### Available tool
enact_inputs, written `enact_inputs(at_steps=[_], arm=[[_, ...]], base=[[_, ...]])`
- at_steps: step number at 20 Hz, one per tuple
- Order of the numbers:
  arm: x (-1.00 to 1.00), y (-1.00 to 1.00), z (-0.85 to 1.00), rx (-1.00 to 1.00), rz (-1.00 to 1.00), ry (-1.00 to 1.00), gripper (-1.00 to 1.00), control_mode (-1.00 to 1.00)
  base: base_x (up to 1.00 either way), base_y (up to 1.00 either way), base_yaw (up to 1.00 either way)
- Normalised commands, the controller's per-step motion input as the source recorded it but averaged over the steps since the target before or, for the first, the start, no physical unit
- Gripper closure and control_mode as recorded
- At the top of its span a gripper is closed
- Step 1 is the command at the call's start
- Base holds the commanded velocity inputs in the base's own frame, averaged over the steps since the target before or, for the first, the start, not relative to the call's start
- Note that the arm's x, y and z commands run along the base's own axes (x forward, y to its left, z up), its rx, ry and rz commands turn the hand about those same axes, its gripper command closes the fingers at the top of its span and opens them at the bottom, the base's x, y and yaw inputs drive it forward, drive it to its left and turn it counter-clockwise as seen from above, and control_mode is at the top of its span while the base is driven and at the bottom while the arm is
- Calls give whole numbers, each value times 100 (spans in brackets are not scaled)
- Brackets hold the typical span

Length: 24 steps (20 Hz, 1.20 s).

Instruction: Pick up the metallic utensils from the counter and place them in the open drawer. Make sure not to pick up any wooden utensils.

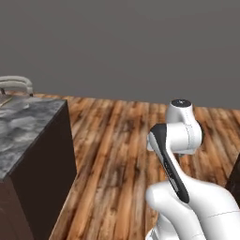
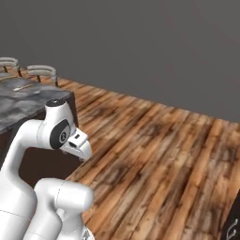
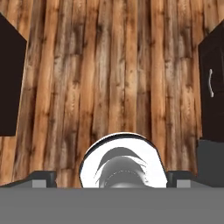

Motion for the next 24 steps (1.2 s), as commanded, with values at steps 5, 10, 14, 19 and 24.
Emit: enact_inputs(at_steps=[5, 10, 14, 19, 24], arm=[[0, 0, 0, 0, 0, 0, -100, 100], [0, 0, 0, 0, 0, 0, -100, 100], [0, 0, 0, 0, 0, 0, -100, 100], [0, 0, 0, 0, 0, 0, -100, 100], [0, 0, 0, 0, 0, 0, -100, 100]], base=[[100, 0, -1], [100, 0, 0], [100, 0, 0], [100, 0, 0], [100, 0, 0]])
